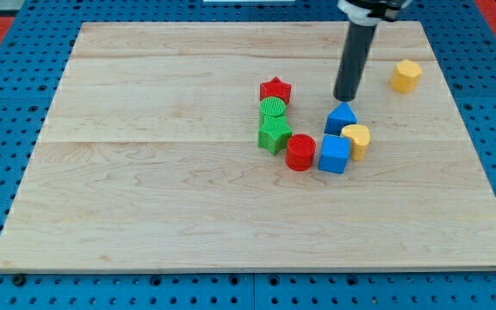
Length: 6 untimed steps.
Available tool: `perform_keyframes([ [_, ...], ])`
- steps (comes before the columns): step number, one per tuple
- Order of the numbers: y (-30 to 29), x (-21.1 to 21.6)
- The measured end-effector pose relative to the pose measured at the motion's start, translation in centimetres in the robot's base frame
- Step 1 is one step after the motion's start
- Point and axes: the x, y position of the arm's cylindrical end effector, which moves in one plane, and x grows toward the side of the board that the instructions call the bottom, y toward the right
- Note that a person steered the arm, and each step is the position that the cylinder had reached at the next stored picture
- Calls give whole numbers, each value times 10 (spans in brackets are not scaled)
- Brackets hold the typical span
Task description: Point at the green star
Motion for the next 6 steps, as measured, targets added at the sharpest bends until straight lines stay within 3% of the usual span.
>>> perform_keyframes([
  [4,-11,21],
  [6,-46,21],
])
